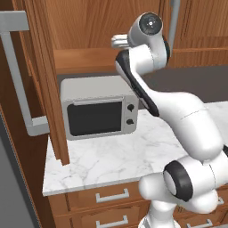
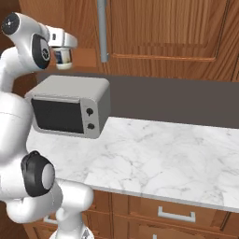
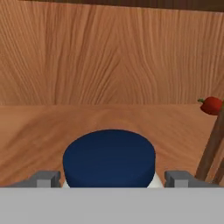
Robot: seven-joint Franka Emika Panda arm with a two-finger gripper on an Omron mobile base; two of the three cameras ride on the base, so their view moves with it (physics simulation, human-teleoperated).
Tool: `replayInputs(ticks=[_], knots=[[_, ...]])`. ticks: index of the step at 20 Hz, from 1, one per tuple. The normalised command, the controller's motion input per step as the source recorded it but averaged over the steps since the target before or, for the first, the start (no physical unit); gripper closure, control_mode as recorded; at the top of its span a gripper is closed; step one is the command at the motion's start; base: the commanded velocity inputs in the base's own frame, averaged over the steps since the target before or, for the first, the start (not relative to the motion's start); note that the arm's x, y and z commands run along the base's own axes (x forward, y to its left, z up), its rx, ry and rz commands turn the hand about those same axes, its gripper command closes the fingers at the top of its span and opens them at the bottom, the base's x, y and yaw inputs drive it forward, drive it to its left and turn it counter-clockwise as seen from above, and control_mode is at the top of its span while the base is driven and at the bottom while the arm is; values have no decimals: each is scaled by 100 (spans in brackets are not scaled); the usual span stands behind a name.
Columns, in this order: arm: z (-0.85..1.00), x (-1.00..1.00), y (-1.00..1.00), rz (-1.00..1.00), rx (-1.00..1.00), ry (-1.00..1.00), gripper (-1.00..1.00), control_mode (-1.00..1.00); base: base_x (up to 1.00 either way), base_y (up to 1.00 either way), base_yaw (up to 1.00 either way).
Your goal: The dining table condiment station is running low on mayonnaise. Refill the condiment station by opening the cabinet and taking the mayonnaise from the cabinet and placing it on the dining table.
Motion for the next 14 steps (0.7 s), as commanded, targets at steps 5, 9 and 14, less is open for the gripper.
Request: replayInputs(ticks=[5,9,14], knots=[[-15,-100,-45,0,2,0,100,-100,0,0,0],[-26,-100,-47,2,0,0,100,-100,0,0,0],[-30,-100,-37,5,0,1,100,-100,0,0,0]])
